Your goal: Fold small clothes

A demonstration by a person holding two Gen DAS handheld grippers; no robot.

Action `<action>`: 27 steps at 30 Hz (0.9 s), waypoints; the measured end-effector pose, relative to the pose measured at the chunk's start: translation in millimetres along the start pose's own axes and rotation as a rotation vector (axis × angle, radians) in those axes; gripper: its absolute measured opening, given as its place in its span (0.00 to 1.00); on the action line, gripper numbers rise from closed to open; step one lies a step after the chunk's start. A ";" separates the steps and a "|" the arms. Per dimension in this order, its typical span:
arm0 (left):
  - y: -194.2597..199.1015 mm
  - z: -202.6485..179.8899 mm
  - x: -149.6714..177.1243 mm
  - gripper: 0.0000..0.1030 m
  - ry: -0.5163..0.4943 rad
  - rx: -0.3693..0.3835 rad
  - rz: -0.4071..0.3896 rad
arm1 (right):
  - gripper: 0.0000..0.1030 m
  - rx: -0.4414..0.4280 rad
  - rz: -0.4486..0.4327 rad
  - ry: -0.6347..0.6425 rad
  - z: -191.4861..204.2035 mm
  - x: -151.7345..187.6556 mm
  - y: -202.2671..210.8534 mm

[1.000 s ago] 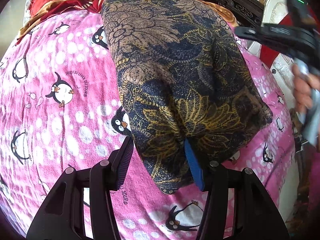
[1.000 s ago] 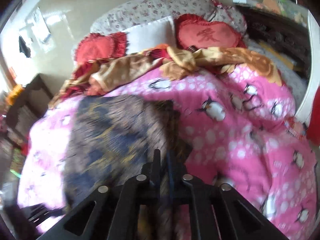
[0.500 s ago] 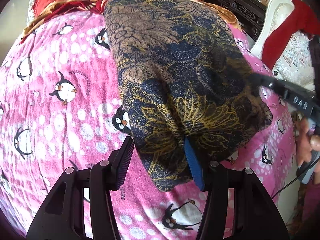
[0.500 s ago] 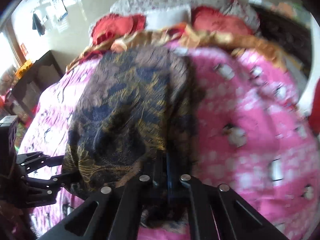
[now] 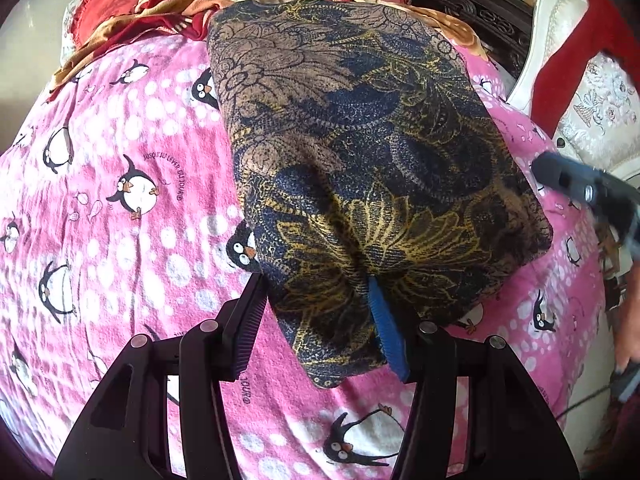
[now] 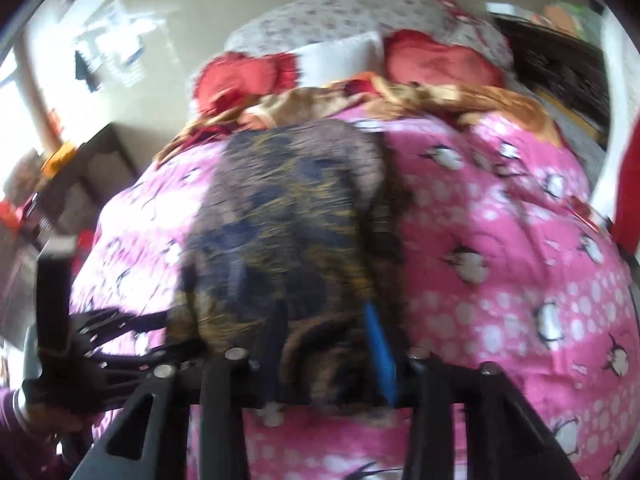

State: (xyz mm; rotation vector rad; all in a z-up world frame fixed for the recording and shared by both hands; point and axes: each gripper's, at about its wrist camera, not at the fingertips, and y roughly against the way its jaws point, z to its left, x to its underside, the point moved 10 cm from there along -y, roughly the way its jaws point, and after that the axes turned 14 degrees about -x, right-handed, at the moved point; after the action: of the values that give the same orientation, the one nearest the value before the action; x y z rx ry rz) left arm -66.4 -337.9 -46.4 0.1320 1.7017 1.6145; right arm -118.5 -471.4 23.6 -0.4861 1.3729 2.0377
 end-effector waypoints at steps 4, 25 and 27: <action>-2.2 -1.7 -1.4 0.51 -0.008 -0.003 0.001 | 0.30 0.076 0.109 0.050 -4.2 23.4 -27.6; -2.0 20.6 -29.5 0.66 0.113 0.199 -0.022 | 0.80 0.076 -0.051 -0.118 -50.6 -2.1 -8.4; -3.7 27.3 -39.3 0.71 0.161 0.248 -0.026 | 0.80 0.069 -0.059 -0.146 -60.5 -10.5 -17.8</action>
State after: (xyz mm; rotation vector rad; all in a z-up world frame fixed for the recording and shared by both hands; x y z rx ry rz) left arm -21.6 -338.5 -29.3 0.1029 2.0169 1.4218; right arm -101.2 -525.5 -5.8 -0.3362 1.3209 1.9316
